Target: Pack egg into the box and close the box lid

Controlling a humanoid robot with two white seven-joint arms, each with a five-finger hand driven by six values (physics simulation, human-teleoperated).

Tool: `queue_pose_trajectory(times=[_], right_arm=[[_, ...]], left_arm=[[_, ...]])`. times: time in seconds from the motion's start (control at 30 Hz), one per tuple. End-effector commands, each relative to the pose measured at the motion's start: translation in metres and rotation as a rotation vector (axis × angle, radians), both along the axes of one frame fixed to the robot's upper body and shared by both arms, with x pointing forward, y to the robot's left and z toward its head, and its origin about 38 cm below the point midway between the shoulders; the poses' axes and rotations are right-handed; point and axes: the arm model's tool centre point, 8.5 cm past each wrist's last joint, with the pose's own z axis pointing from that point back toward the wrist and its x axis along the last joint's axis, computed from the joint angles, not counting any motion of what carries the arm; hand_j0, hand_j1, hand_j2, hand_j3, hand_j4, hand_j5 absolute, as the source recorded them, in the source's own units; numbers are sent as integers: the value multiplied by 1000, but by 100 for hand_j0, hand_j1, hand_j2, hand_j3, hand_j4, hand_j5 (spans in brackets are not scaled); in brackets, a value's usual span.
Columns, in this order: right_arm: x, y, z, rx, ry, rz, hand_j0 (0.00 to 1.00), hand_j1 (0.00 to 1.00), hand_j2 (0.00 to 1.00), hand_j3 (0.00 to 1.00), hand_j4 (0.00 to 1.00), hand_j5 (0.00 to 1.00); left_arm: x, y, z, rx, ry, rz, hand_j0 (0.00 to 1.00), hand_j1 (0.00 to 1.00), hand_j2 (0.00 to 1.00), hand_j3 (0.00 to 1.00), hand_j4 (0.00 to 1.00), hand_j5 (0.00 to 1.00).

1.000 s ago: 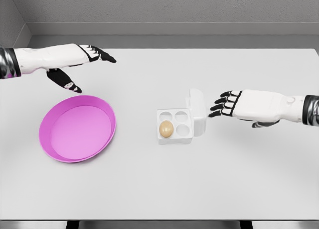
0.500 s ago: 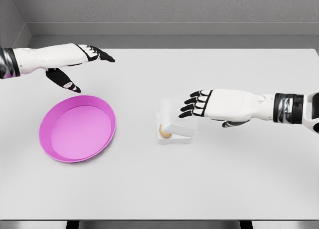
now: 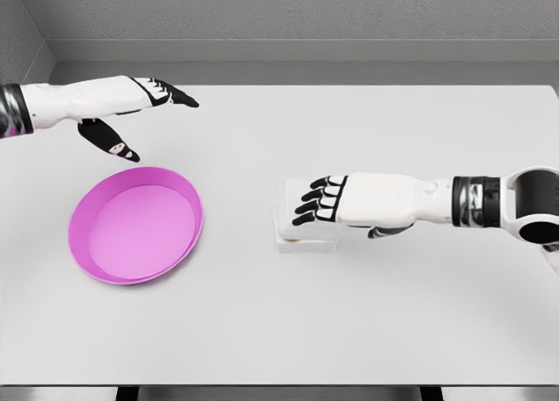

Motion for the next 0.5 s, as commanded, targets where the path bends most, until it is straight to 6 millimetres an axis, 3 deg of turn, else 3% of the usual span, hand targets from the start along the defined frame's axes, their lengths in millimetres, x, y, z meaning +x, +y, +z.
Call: queue_pose_trajectory(times=[0.0, 0.1, 0.27, 0.47], right_arm=[[1, 1, -1, 6, 7, -4, 100, 100, 100, 100, 100, 100], [11, 3, 8, 16, -14, -13, 100, 100, 100, 100, 100, 100], [25, -7, -1, 12, 13, -65, 100, 100, 100, 100, 100, 100], [18, 7, -20, -33, 36, -25, 100, 100, 100, 100, 100, 100]], left_arm=[[0, 1, 0, -7, 4, 4, 100, 100, 100, 100, 100, 100], [0, 1, 0, -9, 4, 4, 100, 100, 100, 100, 100, 100], [0, 1, 1, -9, 3, 4, 100, 100, 100, 100, 100, 100], [0, 1, 0, -9, 4, 4, 100, 100, 100, 100, 100, 100]])
